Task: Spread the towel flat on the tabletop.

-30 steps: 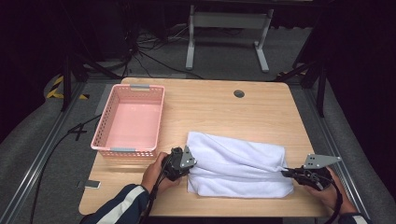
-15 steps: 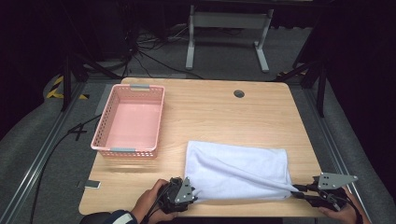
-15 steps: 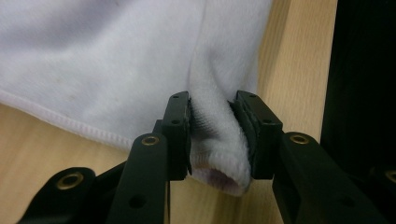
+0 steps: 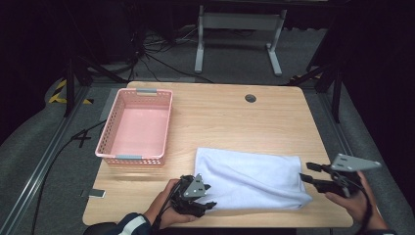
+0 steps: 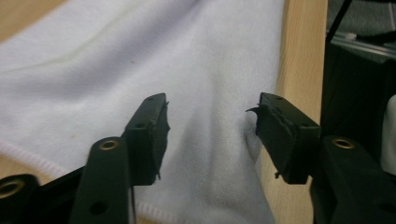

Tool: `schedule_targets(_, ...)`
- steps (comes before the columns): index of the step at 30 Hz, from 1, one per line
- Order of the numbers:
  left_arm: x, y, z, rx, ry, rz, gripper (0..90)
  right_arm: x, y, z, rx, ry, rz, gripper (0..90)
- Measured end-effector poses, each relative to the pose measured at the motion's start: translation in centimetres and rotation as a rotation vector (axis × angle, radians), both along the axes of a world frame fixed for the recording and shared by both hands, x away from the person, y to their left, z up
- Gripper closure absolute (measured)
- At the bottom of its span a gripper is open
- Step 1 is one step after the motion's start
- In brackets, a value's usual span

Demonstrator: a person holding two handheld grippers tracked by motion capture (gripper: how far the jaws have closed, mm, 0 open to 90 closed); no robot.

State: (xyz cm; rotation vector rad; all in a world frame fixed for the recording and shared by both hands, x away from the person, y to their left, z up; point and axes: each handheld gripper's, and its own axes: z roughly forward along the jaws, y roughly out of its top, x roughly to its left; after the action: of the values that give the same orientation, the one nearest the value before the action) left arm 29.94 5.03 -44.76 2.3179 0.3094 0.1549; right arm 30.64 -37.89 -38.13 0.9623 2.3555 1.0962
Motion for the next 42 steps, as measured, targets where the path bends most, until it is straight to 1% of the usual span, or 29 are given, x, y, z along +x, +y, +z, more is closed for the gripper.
schedule_targets(1, 0.1, -0.3, -0.3, 0.013, 0.014, -0.024, 45.8, 1.1, 0.5, -0.8, -0.024, 0.021, -0.006, 46.9)
schedule_targets(2, 0.1, -0.6, -0.5, 0.034, -0.009, -0.031, 49.2, 2.5, 0.9, -1.8, -0.047, 0.063, -0.016, 45.4)
schedule_targets(3, 0.0, -0.8, -0.8, 0.045, 0.003, -0.038, 48.0, 3.6, 1.0, -2.6, -0.057, 0.092, -0.039, 43.3)
schedule_targets(6, 0.1, -1.0, -1.4, 0.051, 0.014, -0.044, 51.1, 5.9, 1.0, -4.6, -0.108, 0.133, -0.090, 41.7)
schedule_targets(7, 0.2, -0.9, -1.4, 0.045, 0.023, -0.044, 51.8, 6.6, 0.9, -5.3, -0.122, 0.152, -0.090, 45.1)
schedule_targets(8, 0.3, -0.8, -1.5, 0.034, 0.031, -0.038, 53.0, 6.8, 0.8, -5.6, -0.117, 0.162, -0.073, 53.5)
schedule_targets(10, 0.4, -0.6, -1.4, 0.035, 0.031, -0.043, 56.5, 6.9, 0.8, -5.7, -0.104, 0.128, -0.046, 77.0)
schedule_targets(11, 0.3, -0.6, -1.3, 0.041, 0.034, -0.044, 60.5, 6.9, 1.1, -5.4, -0.138, 0.098, -0.042, 85.5)
schedule_targets(12, 0.3, -0.6, -1.1, 0.042, 0.008, -0.060, 64.6, 6.9, 1.2, -5.1, -0.154, 0.076, -0.041, 88.1)
schedule_targets(13, 0.2, -0.5, -1.0, 0.043, 0.004, -0.050, 68.5, 7.0, 1.2, -4.4, -0.156, 0.042, -0.057, 88.9)
schedule_targets(15, 0.2, -0.4, -0.9, 0.046, 0.008, -0.043, 72.2, 7.2, 1.0, -3.4, -0.141, -0.006, -0.087, 89.2)
schedule_targets(17, 0.3, -0.2, -0.8, 0.040, 0.013, -0.034, 68.1, 7.6, 1.2, -2.9, -0.141, -0.025, -0.099, 89.2)
schedule_targets(19, 0.0, 0.0, -0.7, 0.040, 0.006, -0.042, 68.8, 7.9, 1.6, -3.1, -0.167, -0.044, -0.120, 89.1)
schedule_targets(20, 0.0, 0.2, -0.6, 0.053, 0.002, -0.034, 68.2, 8.2, 1.6, -3.3, -0.185, -0.047, -0.127, 89.1)
schedule_targets(21, 0.0, 0.5, -0.6, 0.036, 0.022, -0.022, 64.8, 8.5, 1.5, -3.5, -0.185, -0.043, -0.137, 88.8)
schedule_targets(22, 0.0, 0.5, -0.6, 0.036, 0.022, -0.022, 61.2, 8.8, 1.4, -3.7, -0.185, -0.018, -0.145, 85.9)
schedule_targets(23, -0.1, 0.8, -0.5, 0.031, 0.020, 0.003, 61.2, 8.8, 1.4, -3.7, -0.185, -0.018, -0.145, 85.9)
schedule_targets(25, -0.5, 1.3, -0.3, 0.018, 0.017, 0.076, 44.0, 9.3, 1.6, -4.2, -0.221, 0.000, -0.215, 63.9)
schedule_targets(26, -0.5, 1.7, -0.2, -0.017, 0.015, 0.107, 40.7, 9.4, 1.6, -4.2, -0.231, 0.017, -0.222, 62.3)
schedule_targets(27, -0.7, 2.2, -0.1, -0.042, 0.025, 0.155, 35.9, 9.4, 1.8, -4.1, -0.218, 0.019, -0.212, 60.6)
schedule_targets(28, -0.9, 2.6, -0.1, -0.056, 0.032, 0.200, 28.5, 9.3, 2.2, -3.8, -0.217, -0.003, -0.204, 58.1)
schedule_targets(29, -1.0, 2.9, -0.2, -0.072, 0.056, 0.211, 22.4, 9.2, 2.9, -3.3, -0.187, -0.001, -0.197, 55.7)
schedule_targets(31, -1.4, 3.1, -0.7, -0.047, 0.084, 0.237, 18.4, 9.2, 4.7, -2.4, -0.132, -0.011, -0.122, 53.1)
schedule_targets(32, -1.4, 3.0, -0.9, -0.027, 0.079, 0.236, 17.2, 9.2, 5.8, -2.1, -0.124, -0.015, -0.090, 50.7)
schedule_targets(34, -1.5, 2.6, -1.6, 0.003, 0.110, 0.266, 17.4, 9.6, 8.5, -1.9, -0.072, 0.020, 0.010, 47.6)
schedule_targets(36, -1.5, 2.2, -2.0, 0.029, 0.114, 0.278, 17.1, 10.1, 11.3, -2.0, -0.076, 0.022, 0.070, 45.3)
schedule_targets(38, -1.4, 2.0, -2.2, 0.022, 0.127, 0.284, 16.9, 10.6, 13.8, -2.4, -0.063, 0.056, 0.138, 43.2)
schedule_targets(41, -1.3, 1.8, -2.5, 0.008, 0.098, 0.298, 15.6, 11.5, 17.7, -3.0, -0.067, 0.078, 0.220, 39.2)
schedule_targets(42, -1.4, 1.8, -2.5, 0.017, 0.097, 0.293, 15.2, 11.8, 19.2, -3.3, -0.073, 0.092, 0.248, 37.9)
